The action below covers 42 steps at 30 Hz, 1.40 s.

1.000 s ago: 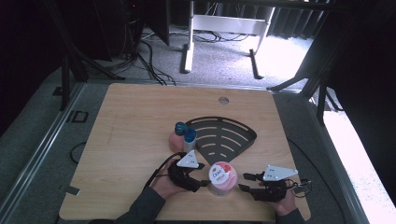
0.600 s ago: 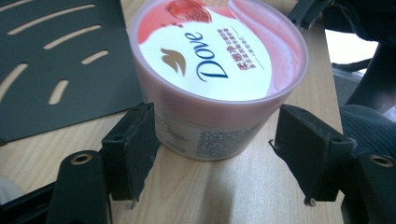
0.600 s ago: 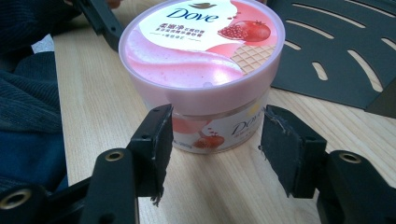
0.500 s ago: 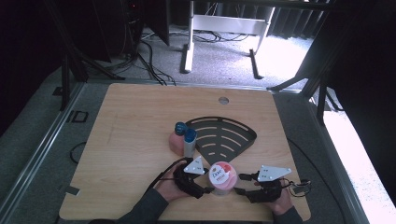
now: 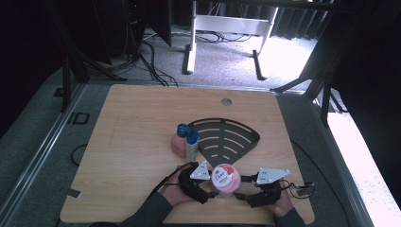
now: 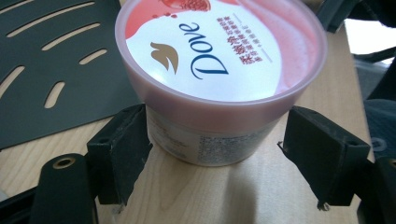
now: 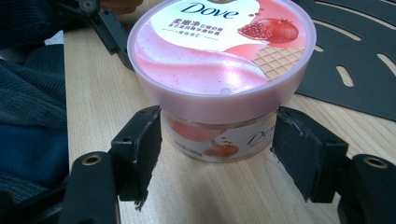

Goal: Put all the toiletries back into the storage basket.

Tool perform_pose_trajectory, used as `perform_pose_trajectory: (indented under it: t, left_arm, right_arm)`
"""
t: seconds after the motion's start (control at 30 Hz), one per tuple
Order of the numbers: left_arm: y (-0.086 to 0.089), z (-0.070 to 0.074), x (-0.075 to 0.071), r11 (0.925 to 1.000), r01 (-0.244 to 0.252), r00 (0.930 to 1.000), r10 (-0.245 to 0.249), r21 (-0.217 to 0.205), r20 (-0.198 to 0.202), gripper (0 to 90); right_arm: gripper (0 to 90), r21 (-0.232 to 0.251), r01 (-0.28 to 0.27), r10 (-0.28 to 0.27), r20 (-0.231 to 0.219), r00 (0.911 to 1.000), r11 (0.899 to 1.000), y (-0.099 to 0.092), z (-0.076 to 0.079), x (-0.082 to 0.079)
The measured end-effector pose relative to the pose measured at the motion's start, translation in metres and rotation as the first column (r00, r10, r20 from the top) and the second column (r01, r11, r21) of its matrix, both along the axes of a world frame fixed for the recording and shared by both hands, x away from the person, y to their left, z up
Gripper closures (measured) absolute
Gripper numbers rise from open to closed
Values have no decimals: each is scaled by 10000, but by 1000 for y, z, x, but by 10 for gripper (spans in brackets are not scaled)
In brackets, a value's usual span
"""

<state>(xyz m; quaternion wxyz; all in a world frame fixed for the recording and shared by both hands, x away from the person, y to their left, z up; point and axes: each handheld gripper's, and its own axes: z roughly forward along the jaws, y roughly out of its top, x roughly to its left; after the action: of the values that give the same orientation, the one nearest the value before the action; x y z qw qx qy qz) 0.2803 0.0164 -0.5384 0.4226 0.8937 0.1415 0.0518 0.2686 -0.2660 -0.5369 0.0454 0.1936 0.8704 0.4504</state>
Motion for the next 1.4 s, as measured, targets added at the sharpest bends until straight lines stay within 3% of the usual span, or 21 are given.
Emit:
perform_pose_trajectory:
  t: [0.37,0.57,0.93,1.4]
  left_arm:
    - [-2,-1,-1,10000,-76,9999,76,33,94,204]
    - [-2,1,-3,9999,-138,9992,141,-68,362,198]
    - [-3,1,-5,9997,-220,9991,224,-112,367,198]
    - [-6,6,-8,9993,-284,9989,293,-224,373,198]
  right_arm:
    - [290,-308,37,-31,214,9998,9995,5,-2,0]
    - [269,-333,90,-82,244,9997,9994,6,-2,0]
    - [261,-605,149,-99,811,9967,9981,9,1,-5]
    - [252,-489,212,-172,822,9965,9986,7,6,-7]
